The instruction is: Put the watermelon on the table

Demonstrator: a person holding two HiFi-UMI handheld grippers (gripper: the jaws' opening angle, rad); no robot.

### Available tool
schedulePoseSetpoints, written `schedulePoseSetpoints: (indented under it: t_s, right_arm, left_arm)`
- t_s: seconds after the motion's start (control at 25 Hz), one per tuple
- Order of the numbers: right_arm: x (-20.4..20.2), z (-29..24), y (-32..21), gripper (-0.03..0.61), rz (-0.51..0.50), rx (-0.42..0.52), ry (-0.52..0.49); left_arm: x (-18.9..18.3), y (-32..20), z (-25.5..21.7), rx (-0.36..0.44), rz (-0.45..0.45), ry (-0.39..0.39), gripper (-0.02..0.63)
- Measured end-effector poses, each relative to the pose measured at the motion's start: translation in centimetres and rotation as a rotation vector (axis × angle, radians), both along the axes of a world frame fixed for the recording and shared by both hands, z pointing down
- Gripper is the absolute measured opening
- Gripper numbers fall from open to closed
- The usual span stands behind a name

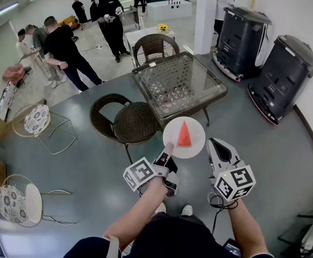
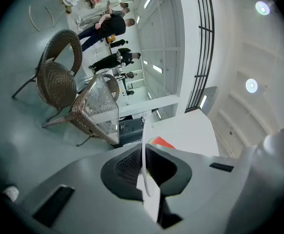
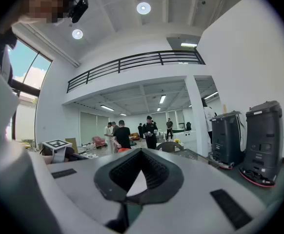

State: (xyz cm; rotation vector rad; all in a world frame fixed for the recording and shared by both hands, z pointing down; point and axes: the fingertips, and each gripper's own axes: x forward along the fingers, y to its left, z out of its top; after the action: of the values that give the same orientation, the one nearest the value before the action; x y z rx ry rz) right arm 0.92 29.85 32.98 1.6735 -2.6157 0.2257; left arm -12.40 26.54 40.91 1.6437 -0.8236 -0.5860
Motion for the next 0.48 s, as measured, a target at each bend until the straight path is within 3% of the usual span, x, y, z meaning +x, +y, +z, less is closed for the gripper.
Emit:
schedulePoseSetpoints:
  t_s: [0.48]
  right_arm:
    - [0.42, -0.14, -0.02, 0.000, 0.021, 0.015, -0.022]
  left_arm:
    - [0.26, -0.04, 0.22, 0.000, 0.010, -0.006, 0.012]
